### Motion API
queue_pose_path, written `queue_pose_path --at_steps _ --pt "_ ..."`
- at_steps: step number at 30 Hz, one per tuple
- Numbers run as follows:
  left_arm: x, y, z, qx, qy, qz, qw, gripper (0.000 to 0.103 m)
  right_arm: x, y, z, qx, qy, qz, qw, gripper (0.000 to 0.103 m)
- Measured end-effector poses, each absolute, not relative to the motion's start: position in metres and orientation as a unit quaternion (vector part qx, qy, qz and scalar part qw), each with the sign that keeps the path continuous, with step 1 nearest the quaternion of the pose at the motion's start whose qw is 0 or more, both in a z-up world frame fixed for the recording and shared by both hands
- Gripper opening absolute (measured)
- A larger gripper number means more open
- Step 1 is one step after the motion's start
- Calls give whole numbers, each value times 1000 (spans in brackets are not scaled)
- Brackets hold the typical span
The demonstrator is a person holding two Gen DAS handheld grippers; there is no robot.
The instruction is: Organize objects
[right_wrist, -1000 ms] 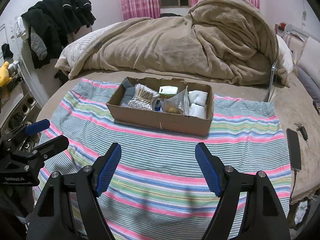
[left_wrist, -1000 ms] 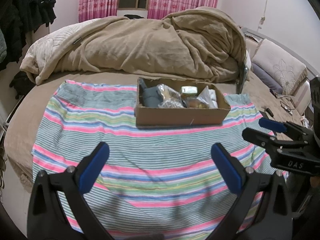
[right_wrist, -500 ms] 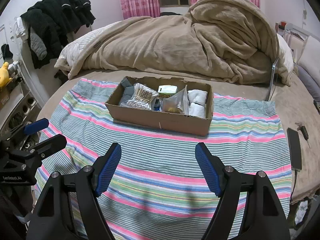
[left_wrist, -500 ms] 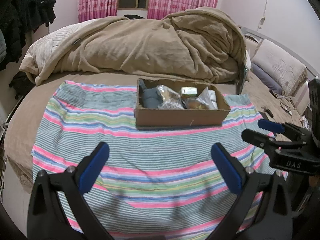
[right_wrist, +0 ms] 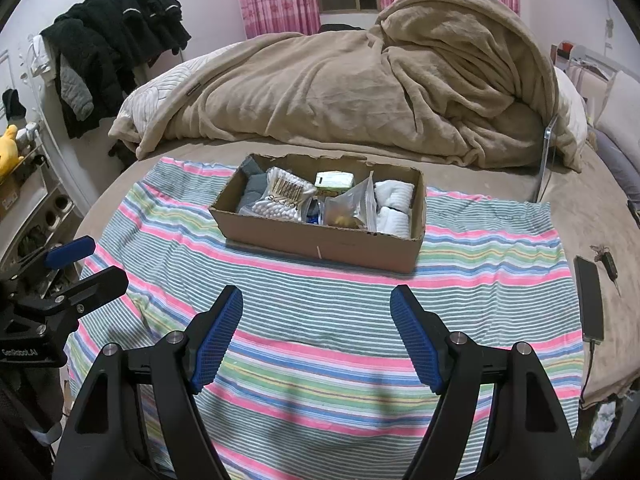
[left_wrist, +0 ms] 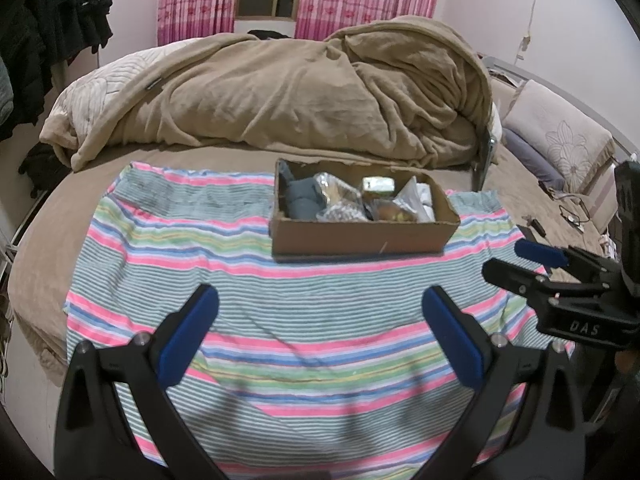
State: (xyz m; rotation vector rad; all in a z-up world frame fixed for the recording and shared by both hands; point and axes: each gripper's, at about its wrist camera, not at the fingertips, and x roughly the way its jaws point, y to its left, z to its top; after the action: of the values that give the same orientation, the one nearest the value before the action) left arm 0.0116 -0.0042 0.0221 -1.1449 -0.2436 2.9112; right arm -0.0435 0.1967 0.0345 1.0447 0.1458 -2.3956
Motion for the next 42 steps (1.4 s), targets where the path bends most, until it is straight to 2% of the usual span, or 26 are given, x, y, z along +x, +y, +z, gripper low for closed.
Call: queue_pose_path --at_steps 42 --pt "7 0 19 -375 -74 924 5 103 -50 200 31 396 49 -878 262 79"
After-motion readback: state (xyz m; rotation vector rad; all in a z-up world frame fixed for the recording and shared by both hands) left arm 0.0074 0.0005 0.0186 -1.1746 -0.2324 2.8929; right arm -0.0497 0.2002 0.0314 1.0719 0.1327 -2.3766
